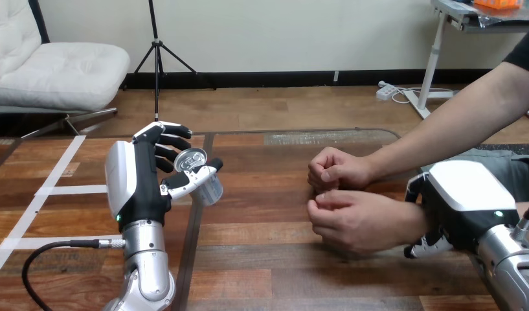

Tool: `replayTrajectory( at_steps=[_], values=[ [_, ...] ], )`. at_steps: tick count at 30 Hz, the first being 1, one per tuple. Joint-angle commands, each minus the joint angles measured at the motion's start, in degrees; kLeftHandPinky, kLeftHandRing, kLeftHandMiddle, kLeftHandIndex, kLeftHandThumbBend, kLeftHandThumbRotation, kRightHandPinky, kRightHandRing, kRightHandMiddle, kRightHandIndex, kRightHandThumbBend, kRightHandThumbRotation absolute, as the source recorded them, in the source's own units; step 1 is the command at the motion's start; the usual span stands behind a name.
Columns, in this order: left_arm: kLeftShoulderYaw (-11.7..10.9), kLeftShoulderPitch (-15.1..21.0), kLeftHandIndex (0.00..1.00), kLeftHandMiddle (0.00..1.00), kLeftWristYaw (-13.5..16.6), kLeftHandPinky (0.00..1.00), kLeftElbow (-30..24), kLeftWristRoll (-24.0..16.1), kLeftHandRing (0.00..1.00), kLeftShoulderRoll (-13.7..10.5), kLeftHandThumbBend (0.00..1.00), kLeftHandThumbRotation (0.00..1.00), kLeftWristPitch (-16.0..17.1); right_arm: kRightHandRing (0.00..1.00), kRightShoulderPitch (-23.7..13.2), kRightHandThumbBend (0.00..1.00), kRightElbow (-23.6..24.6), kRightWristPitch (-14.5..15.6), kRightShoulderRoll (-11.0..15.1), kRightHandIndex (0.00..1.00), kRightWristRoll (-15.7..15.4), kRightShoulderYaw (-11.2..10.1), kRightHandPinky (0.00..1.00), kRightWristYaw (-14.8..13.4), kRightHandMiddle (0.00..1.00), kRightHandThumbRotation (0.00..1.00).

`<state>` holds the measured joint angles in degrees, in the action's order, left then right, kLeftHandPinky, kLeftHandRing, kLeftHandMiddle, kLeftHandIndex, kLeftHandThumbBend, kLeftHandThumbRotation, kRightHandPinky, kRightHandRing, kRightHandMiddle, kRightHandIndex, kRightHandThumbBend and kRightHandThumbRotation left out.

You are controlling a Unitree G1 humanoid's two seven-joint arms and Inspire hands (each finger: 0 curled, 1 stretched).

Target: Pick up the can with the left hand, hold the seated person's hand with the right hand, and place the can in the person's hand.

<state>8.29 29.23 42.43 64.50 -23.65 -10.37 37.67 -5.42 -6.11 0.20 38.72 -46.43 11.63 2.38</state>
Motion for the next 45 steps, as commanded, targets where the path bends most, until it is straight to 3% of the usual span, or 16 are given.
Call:
replayTrajectory(
  at_steps=[1,13,27,33,45],
  values=[
    [0.1,3.4,0.53,0.51,0.7,0.39,-4.5,-0.7,0.43,-0.1,0.69,0.00,2.0,0.28,-1.8,0.87,7.0,-2.4,0.4,0.47,0.4,-1.2,0.21,-1.1,0.37,0.00],
    [0.7,3.7,0.53,0.50,1.0,0.38,-5.1,-1.9,0.43,0.7,0.69,0.00,1.6,0.29,-0.8,0.89,11.7,-3.0,0.0,0.47,0.3,-1.8,0.23,1.2,0.39,0.00],
    [1.2,4.1,0.53,0.49,0.4,0.38,-5.7,-3.0,0.42,2.6,0.70,0.00,2.1,0.34,-0.5,0.92,13.6,-5.3,-0.4,0.47,-1.0,-1.4,0.29,0.0,0.42,0.00],
    [1.6,4.2,0.52,0.49,0.1,0.37,-6.1,-3.5,0.42,3.3,0.69,0.00,2.5,0.33,-0.5,0.91,14.7,-5.0,-0.7,0.47,-2.1,-1.0,0.28,1.2,0.41,0.00],
    [2.4,4.6,0.52,0.49,-0.7,0.37,-6.4,-3.9,0.41,4.9,0.70,0.00,3.4,0.34,-0.7,0.91,14.7,-7.4,-1.2,0.46,-1.6,-0.4,0.30,0.9,0.41,0.00]
  ],
)
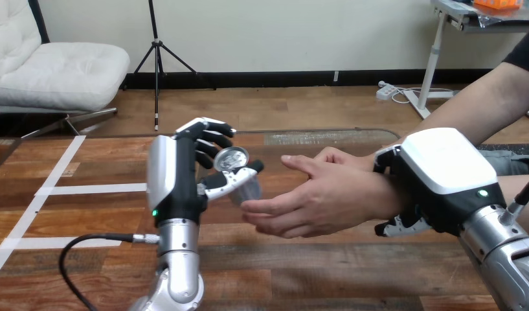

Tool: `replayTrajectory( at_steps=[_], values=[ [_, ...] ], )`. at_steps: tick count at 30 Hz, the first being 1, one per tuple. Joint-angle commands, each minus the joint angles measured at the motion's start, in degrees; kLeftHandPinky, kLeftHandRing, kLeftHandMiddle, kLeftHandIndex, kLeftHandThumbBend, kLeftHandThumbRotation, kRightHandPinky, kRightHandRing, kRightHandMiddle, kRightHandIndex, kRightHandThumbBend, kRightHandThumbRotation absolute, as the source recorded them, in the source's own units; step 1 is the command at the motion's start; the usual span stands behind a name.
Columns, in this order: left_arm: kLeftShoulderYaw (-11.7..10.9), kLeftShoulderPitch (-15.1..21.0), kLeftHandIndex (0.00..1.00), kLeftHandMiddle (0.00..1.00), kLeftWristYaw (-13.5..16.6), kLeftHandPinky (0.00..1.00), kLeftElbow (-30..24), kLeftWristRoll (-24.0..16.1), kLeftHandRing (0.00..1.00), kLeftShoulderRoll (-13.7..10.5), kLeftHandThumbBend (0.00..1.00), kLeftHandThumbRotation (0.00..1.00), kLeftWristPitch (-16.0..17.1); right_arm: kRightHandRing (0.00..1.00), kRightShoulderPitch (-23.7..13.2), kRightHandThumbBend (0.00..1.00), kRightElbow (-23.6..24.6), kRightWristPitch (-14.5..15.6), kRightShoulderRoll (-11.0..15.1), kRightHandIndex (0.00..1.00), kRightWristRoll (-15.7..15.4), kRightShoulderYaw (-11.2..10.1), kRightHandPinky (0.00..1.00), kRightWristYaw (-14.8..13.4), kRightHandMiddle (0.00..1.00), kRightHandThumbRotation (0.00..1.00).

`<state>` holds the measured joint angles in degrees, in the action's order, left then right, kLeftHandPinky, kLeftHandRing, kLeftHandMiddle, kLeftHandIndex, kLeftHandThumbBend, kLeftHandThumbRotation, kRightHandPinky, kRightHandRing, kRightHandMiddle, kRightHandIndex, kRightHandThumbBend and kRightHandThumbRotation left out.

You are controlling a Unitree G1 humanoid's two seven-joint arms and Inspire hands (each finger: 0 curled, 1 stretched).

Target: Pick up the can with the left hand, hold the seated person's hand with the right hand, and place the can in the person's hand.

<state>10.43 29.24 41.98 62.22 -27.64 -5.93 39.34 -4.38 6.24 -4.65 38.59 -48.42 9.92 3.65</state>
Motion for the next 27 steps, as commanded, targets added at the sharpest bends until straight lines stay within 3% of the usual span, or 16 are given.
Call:
replayTrajectory(
  at_steps=[1,12,27],
  values=[
    [0.5,4.6,0.52,0.49,-0.4,0.37,-4.2,0.0,0.41,0.6,0.70,0.00,1.8,0.33,-1.8,0.91,2.4,-2.7,-1.1,0.46,0.2,1.4,0.30,-0.4,0.41,0.00],
    [1.2,4.7,0.52,0.49,-1.9,0.37,-5.0,-0.3,0.42,2.0,0.69,0.00,2.3,0.34,-2.3,0.90,2.5,-3.0,-1.9,0.46,0.1,1.9,0.31,0.8,0.41,0.00],
    [2.6,4.6,0.52,0.49,-2.4,0.37,-6.3,-1.5,0.42,3.5,0.69,0.00,2.4,0.35,-3.2,0.89,0.9,-4.6,-2.5,0.46,-0.9,2.8,0.32,-0.4,0.41,0.00]
  ],
)
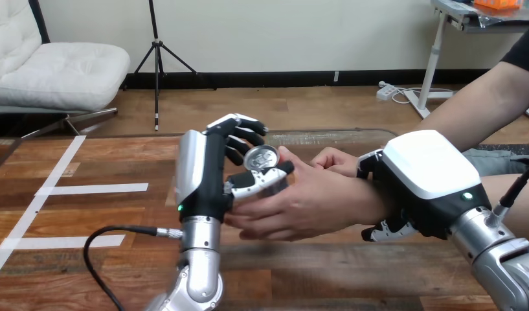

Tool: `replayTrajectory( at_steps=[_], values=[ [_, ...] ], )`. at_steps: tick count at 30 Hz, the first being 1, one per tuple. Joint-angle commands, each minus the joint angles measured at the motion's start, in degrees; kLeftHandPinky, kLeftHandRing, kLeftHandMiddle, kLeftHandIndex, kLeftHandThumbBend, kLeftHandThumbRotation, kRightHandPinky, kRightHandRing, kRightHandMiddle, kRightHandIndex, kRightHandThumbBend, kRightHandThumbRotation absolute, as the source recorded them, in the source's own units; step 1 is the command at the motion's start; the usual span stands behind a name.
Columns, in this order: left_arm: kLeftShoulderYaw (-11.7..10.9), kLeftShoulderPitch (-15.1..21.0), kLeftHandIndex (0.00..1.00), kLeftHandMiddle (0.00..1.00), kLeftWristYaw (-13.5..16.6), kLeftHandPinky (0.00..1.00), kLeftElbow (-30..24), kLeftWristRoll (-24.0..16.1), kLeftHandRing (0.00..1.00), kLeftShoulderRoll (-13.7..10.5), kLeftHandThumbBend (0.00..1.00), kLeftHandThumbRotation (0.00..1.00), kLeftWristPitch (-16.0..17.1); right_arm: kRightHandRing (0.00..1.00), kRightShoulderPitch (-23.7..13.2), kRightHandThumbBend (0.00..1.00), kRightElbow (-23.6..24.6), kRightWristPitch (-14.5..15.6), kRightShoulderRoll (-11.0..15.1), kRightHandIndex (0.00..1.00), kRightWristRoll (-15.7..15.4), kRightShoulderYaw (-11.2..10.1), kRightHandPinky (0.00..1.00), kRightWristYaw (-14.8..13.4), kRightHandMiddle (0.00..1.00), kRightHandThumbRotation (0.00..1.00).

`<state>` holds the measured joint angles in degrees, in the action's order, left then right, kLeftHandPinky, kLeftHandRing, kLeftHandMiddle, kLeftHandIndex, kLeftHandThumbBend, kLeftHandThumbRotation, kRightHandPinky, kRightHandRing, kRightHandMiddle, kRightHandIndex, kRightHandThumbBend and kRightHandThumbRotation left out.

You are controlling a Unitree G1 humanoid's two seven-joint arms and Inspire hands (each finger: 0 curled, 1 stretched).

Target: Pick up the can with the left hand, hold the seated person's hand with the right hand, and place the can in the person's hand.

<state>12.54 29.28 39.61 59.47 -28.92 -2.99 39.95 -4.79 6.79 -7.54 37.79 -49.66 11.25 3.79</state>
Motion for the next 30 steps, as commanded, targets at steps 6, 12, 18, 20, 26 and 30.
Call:
replayTrajectory(
  at_steps=[6,12,18,20,26,30],
  values=[
    [0.9,4.5,0.52,0.50,-0.7,0.37,-3.5,-0.2,0.43,1.1,0.68,0.00,2.1,0.36,-3.1,0.88,0.1,-1.8,-2.0,0.46,0.5,1.6,0.32,0.1,0.41,0.00],
    [1.4,4.4,0.52,0.50,-0.8,0.38,-3.7,-0.8,0.43,1.5,0.68,0.00,1.6,0.36,-3.1,0.87,0.1,-1.8,-2.0,0.46,0.3,1.6,0.32,0.5,0.42,0.00],
    [1.7,4.2,0.52,0.50,-0.9,0.38,-3.8,-1.2,0.43,1.9,0.68,0.00,1.4,0.36,-3.2,0.87,-0.4,-2.3,-2.1,0.46,0.0,1.6,0.32,-0.1,0.41,0.00],
    [1.8,4.2,0.52,0.50,-0.8,0.38,-3.8,-1.5,0.43,2.0,0.68,0.00,1.4,0.36,-3.2,0.87,-0.6,-2.5,-2.1,0.46,-0.1,1.6,0.32,-0.3,0.41,0.00],
    [2.2,3.9,0.52,0.50,-1.1,0.38,-4.0,-2.1,0.43,2.1,0.68,0.00,1.6,0.36,-3.1,0.86,-1.0,-2.8,-2.1,0.46,-0.1,1.4,0.32,-0.2,0.42,0.00],
    [2.4,3.7,0.52,0.50,-1.7,0.38,-4.1,-1.9,0.44,2.2,0.67,0.00,2.4,0.37,-3.2,0.86,-1.2,-2.9,-2.0,0.46,-0.1,1.4,0.33,-0.2,0.42,0.00]
  ],
)
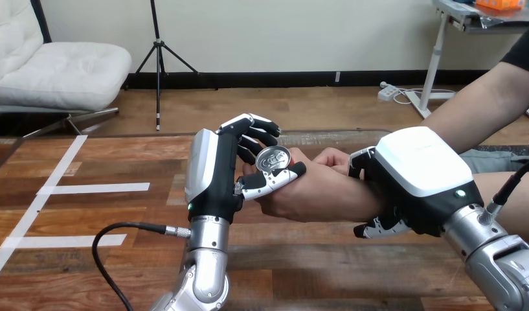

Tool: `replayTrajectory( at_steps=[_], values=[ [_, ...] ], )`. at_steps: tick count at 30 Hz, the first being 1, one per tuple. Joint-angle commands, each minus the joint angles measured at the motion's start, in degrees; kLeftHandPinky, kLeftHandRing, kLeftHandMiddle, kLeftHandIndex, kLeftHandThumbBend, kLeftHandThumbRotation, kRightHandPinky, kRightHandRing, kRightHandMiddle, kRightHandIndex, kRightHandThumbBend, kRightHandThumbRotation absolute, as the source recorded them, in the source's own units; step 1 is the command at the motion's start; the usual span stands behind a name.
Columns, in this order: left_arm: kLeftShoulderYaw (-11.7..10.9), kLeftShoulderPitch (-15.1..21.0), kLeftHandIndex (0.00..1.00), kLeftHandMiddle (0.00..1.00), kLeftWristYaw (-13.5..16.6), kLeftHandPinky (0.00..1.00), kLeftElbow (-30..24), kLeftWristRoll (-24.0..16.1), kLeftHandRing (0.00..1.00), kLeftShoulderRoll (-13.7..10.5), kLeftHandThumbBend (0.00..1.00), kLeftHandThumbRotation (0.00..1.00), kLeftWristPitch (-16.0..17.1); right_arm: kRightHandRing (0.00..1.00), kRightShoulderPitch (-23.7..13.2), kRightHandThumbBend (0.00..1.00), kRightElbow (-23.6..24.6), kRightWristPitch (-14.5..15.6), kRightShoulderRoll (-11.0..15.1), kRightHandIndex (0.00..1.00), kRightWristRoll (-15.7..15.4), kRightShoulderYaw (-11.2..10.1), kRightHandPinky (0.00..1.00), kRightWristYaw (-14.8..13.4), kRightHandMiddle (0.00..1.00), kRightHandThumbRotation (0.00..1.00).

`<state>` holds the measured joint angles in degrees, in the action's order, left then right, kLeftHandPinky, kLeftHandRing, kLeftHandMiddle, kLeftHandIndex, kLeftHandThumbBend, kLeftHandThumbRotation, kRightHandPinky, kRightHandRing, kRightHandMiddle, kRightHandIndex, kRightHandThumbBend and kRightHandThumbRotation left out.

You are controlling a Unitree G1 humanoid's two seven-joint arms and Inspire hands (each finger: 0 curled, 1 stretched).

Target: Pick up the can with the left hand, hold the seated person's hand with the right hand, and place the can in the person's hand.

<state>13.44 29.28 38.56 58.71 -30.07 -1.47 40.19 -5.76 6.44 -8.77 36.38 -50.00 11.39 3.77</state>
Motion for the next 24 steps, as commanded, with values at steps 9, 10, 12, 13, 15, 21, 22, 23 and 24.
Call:
replayTrajectory(
  at_steps=[9,10,12,13,15,21,22,23,24],
  values=[
    [1.9,3.2,0.52,0.49,-1.2,0.38,-4.0,-0.8,0.43,1.0,0.67,0.00,3.2,0.37,-2.2,0.86,-1.3,-1.8,-0.6,0.46,0.4,1.1,0.33,-0.3,0.42,0.00],
    [1.9,3.1,0.52,0.49,-1.2,0.38,-4.1,-0.8,0.43,1.0,0.66,0.00,3.3,0.37,-2.2,0.86,-1.3,-1.9,-0.6,0.46,0.4,1.1,0.33,-0.3,0.42,0.00],
    [2.1,3.1,0.52,0.49,-1.3,0.38,-4.2,-0.9,0.43,1.1,0.66,0.00,3.8,0.37,-2.2,0.86,-1.3,-1.9,-0.6,0.46,0.5,1.1,0.33,-0.3,0.42,0.00],
    [2.1,3.0,0.52,0.49,-1.3,0.38,-4.2,-0.9,0.43,1.1,0.66,0.00,3.9,0.37,-2.2,0.86,-1.3,-1.9,-0.6,0.46,0.5,1.1,0.33,-0.3,0.42,0.00],
    [2.1,2.9,0.52,0.49,-1.5,0.38,-4.4,-0.9,0.43,1.2,0.66,0.00,4.1,0.37,-2.3,0.86,-1.6,-2.1,-0.6,0.46,0.2,1.1,0.33,-0.7,0.42,0.00],
    [2.2,2.6,0.52,0.50,-1.7,0.38,-5.0,-1.0,0.43,1.3,0.66,0.00,4.1,0.35,-2.3,0.87,-2.3,-2.6,-0.6,0.46,-0.1,1.1,0.31,-1.8,0.41,0.00],
    [2.2,2.5,0.52,0.50,-1.8,0.38,-5.0,-0.9,0.43,1.3,0.66,0.00,4.1,0.35,-2.3,0.87,-2.4,-2.7,-0.7,0.45,0.0,1.1,0.31,-1.9,0.41,0.00],
    [2.2,2.5,0.52,0.50,-1.8,0.38,-5.2,-0.9,0.43,1.3,0.66,0.00,4.1,0.35,-2.4,0.87,-2.4,-2.7,-0.7,0.45,0.1,1.0,0.31,-1.8,0.41,0.00],
    [2.2,2.4,0.52,0.50,-1.9,0.38,-5.3,-0.9,0.43,1.3,0.65,0.00,4.0,0.35,-2.4,0.87,-2.4,-2.7,-0.7,0.45,0.1,1.0,0.31,-1.7,0.41,0.00]
  ],
)
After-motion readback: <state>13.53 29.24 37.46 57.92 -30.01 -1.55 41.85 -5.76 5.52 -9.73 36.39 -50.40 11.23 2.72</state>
